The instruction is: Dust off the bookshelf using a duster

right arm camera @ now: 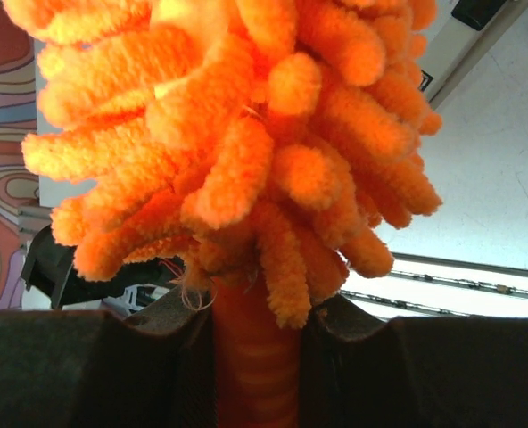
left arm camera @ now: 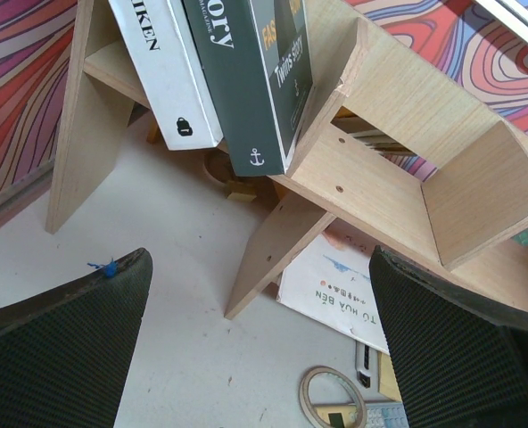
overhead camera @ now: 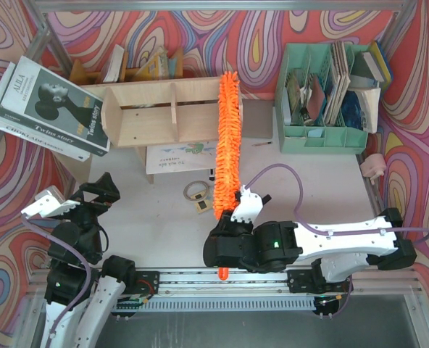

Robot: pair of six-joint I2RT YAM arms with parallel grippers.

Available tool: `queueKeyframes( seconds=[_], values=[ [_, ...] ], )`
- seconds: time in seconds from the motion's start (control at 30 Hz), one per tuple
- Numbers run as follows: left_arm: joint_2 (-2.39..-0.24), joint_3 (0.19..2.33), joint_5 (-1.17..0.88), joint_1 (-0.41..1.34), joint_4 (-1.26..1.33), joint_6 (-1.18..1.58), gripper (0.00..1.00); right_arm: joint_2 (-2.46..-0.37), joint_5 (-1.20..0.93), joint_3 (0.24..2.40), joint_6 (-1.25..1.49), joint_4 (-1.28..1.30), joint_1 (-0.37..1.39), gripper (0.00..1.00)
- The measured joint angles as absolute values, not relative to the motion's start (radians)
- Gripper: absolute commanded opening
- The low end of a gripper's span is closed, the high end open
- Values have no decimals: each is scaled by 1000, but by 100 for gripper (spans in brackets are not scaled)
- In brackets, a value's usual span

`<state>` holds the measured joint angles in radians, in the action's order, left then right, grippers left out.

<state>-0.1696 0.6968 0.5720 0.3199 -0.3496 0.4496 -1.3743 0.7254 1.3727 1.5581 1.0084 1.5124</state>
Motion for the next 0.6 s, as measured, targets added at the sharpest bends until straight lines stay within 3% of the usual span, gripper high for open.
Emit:
queueKeyframes(
  seconds=[0.33, 0.6],
  values=[
    [-170, 697, 569, 320, -350, 450, 98, -1394, 661, 1222, 1524, 864, 1500, 0],
    [-170, 697, 569, 320, -350, 453, 98, -1464, 619, 1272, 1374, 757, 1490, 0]
  ],
)
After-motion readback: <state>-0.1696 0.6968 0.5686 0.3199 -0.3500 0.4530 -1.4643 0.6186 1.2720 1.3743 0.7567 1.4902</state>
